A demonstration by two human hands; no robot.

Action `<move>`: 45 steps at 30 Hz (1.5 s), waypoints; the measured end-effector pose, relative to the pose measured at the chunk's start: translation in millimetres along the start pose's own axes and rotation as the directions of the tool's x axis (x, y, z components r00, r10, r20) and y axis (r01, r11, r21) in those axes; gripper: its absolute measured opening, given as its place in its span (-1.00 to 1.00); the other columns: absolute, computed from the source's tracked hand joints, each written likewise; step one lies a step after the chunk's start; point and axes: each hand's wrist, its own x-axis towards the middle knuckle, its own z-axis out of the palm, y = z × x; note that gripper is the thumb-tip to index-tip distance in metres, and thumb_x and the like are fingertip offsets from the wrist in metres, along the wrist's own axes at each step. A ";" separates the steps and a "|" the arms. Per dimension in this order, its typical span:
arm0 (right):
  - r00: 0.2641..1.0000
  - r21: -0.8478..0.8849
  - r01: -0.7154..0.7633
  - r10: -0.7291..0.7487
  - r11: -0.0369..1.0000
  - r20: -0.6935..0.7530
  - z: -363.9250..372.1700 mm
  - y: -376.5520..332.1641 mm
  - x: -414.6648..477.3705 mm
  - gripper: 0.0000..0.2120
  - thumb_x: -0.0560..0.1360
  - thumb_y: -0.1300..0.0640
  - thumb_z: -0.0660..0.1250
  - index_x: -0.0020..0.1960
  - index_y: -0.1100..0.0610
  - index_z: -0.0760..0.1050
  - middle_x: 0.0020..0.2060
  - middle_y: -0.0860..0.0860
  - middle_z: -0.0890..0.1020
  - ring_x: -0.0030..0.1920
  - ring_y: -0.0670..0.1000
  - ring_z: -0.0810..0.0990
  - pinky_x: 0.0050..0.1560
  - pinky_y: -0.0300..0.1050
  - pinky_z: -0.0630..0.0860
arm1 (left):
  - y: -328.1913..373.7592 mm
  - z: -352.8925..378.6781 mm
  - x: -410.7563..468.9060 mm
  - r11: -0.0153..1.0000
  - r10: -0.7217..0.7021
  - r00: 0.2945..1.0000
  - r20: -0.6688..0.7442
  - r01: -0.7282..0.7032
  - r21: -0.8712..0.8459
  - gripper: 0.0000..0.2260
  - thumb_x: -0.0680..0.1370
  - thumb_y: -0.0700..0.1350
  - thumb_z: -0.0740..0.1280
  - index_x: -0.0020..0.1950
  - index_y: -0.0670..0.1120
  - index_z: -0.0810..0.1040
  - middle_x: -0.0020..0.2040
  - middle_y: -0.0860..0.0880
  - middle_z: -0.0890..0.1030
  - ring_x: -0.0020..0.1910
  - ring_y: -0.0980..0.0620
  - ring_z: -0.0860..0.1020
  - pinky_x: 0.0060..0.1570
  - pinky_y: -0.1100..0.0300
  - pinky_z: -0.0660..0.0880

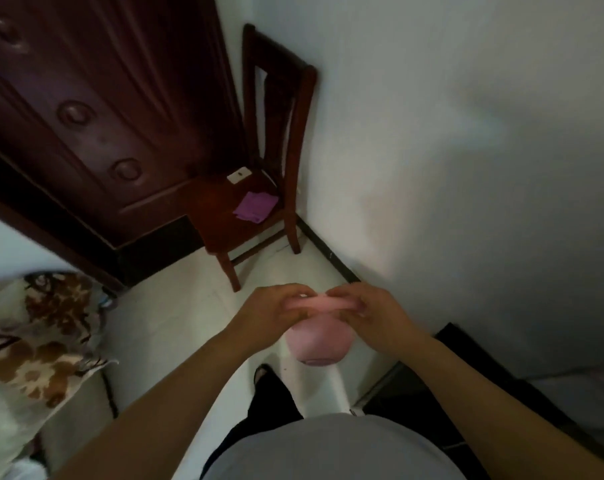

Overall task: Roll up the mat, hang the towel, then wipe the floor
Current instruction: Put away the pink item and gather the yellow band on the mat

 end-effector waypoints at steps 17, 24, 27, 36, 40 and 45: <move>0.832 0.052 -0.244 0.237 0.968 -0.501 -3.8 17.6 95.7 -0.70 0.40 0.16 0.44 0.14 0.09 0.59 0.00 0.01 0.64 -0.04 -0.07 0.53 -0.05 -0.54 0.29 | -10.2 -54.7 200.9 0.967 0.214 0.883 0.418 -0.251 0.036 -0.75 0.39 0.02 0.47 0.05 0.12 0.62 -0.02 0.16 0.62 -0.01 0.18 0.57 -0.03 0.34 0.44; 0.763 0.064 -0.347 0.321 0.936 -0.561 -17.5 34.3 102.8 -0.70 0.42 0.14 0.43 0.15 0.08 0.58 -0.04 -0.01 0.61 -0.09 -0.10 0.46 -0.07 -0.29 0.31 | 6.0 -37.1 244.1 0.948 0.249 0.803 0.542 -0.318 0.035 -0.73 0.39 -0.02 0.49 0.07 0.10 0.62 -0.05 0.13 0.64 -0.07 0.17 0.57 -0.07 0.35 0.43; 0.704 0.116 -0.402 0.388 0.908 -0.595 -13.4 36.7 110.8 -0.70 0.42 0.12 0.44 0.14 0.06 0.58 -0.04 0.00 0.61 -0.08 -0.06 0.49 -0.03 -0.22 0.38 | 4.0 -32.7 267.6 0.928 0.276 0.749 0.602 -0.372 0.037 -0.76 0.37 -0.01 0.48 0.02 0.16 0.61 -0.10 0.15 0.64 -0.12 0.18 0.56 -0.12 0.35 0.44; 0.435 0.313 -0.501 0.547 0.807 -0.716 39.5 38.1 164.5 -0.72 0.41 0.10 0.44 0.12 0.04 0.59 -0.05 -0.02 0.62 -0.07 -0.09 0.50 -0.04 -0.31 0.38 | -21.7 -37.5 342.2 0.800 0.348 0.485 0.802 -0.600 0.015 -0.75 0.42 0.01 0.45 0.09 0.10 0.61 -0.01 0.12 0.66 -0.07 0.19 0.58 -0.16 0.52 0.37; 0.350 0.383 -0.482 0.574 0.788 -0.741 63.8 47.3 186.2 -0.72 0.41 0.06 0.41 0.11 0.04 0.59 -0.06 0.00 0.62 -0.05 -0.03 0.52 -0.04 -0.21 0.41 | -37.2 -33.9 360.2 0.763 0.350 0.424 0.835 -0.647 0.009 -0.72 0.40 0.08 0.44 0.09 0.09 0.61 -0.02 0.06 0.67 -0.05 0.09 0.61 -0.09 0.29 0.48; 0.329 0.417 -0.480 0.599 0.772 -0.730 94.2 81.9 199.3 -0.73 0.46 0.06 0.38 0.15 0.03 0.56 -0.01 -0.03 0.60 -0.03 -0.07 0.48 -0.03 -0.28 0.39 | -67.2 -10.5 378.2 0.753 0.314 0.401 0.861 -0.657 0.031 -0.75 0.40 -0.02 0.46 0.07 0.08 0.63 -0.05 0.10 0.68 -0.10 0.18 0.59 -0.16 0.42 0.43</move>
